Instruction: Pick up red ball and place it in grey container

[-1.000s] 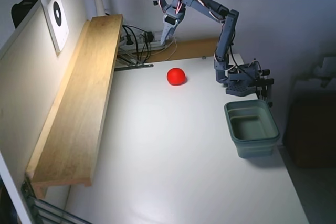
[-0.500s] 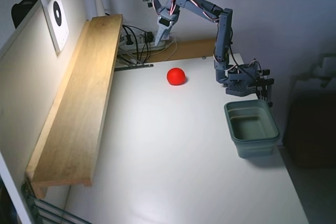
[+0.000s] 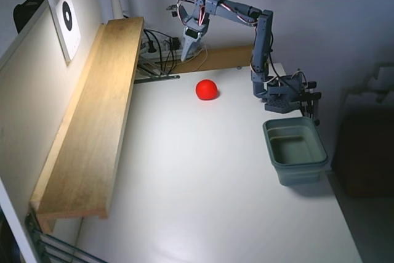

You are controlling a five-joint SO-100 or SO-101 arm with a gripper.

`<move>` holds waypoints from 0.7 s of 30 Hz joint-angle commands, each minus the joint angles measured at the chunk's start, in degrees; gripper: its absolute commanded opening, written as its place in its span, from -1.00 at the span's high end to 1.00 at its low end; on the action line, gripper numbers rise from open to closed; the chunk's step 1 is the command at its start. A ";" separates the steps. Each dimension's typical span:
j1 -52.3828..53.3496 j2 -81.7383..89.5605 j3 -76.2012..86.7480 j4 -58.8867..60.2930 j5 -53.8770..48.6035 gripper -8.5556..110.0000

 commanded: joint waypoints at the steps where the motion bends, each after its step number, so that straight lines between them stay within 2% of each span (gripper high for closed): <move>1: 1.32 4.96 3.40 -2.78 0.18 0.21; 21: 1.32 9.44 27.10 -22.00 0.18 0.21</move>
